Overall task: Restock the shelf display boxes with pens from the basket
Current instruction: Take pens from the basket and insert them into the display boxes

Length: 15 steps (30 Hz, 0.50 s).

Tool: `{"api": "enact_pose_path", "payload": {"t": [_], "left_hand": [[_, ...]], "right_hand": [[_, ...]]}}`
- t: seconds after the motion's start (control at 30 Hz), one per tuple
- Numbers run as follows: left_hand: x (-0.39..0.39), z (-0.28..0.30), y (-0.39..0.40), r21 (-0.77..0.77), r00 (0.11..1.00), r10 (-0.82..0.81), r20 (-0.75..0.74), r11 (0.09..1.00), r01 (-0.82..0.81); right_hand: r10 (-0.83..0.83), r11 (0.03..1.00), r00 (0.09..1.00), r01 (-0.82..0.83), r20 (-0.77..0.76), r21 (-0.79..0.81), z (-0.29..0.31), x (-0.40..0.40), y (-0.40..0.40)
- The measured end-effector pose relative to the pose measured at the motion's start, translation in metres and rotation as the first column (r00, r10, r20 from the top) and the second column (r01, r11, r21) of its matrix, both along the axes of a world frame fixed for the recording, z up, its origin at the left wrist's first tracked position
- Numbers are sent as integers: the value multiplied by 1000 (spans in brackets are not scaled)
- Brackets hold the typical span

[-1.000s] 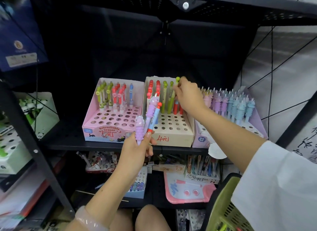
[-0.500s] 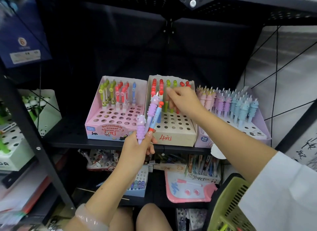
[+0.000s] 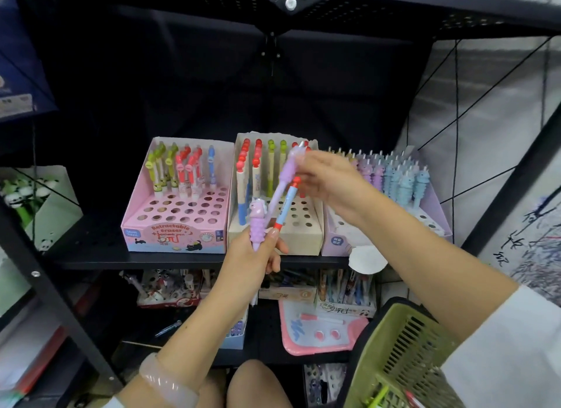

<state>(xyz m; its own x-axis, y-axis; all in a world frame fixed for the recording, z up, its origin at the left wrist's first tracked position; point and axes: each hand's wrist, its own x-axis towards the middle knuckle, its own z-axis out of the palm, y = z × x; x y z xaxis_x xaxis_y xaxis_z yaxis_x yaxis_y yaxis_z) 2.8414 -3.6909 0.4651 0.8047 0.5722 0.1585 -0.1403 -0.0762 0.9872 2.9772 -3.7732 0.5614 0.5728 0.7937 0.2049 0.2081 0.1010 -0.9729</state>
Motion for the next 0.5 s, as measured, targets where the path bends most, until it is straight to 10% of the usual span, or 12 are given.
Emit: {"api": "enact_pose_path", "payload": {"t": [0.1, 0.2, 0.3, 0.5], "left_hand": [[8, 3, -11, -6, 999, -31, -8, 999, 31], [15, 4, -19, -11, 1000, -29, -8, 1000, 29], [19, 4, -25, -33, 1000, -25, -11, 999, 25], [24, 2, -33, -23, 999, -31, -31, 999, 31]], "right_hand": [[-333, 926, 941, 337, -55, 170, 20, 25, -22], [-666, 741, 680, 651, 307, 163, 28, 61, -51], [-634, 634, 463, 770, 619, 73, 18, 85, -74], [-484, 583, 373, 812, 792, -27, -9, 97, -85]]}}
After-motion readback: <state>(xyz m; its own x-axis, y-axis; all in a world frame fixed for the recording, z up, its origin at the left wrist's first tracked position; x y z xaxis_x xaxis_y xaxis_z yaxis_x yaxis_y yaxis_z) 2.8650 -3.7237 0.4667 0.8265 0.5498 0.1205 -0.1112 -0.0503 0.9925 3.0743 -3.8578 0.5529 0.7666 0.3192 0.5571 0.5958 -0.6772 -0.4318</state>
